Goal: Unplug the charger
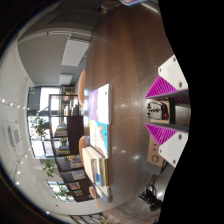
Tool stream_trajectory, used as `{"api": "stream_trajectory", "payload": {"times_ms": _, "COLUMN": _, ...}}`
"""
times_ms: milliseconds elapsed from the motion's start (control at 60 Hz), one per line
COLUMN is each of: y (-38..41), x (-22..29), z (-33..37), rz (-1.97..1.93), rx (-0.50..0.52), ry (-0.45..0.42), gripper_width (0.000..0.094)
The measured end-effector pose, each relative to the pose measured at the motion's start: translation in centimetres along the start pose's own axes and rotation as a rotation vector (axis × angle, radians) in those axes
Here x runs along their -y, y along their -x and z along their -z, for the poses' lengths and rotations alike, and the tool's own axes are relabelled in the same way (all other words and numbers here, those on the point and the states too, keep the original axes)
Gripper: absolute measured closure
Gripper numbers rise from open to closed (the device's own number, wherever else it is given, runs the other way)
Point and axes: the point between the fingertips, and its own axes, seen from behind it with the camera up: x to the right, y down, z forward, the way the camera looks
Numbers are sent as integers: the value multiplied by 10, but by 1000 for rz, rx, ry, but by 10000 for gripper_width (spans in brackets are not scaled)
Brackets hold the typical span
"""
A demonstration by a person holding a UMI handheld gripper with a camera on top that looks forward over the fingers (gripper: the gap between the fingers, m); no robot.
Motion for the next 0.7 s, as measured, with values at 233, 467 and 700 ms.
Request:
{"api": "stream_trajectory", "payload": {"times_ms": 233, "y": 4, "x": -2, "z": -8, "rz": -14, "rx": 30, "ry": -45, "gripper_width": 805}}
{"api": "stream_trajectory", "payload": {"times_ms": 467, "y": -56, "x": 253, "z": 122, "rz": 41, "rx": -99, "ry": -434, "gripper_width": 831}}
{"api": "stream_trajectory", "payload": {"times_ms": 700, "y": -160, "x": 144, "z": 65, "rz": 15, "rx": -197, "ry": -211, "gripper_width": 816}}
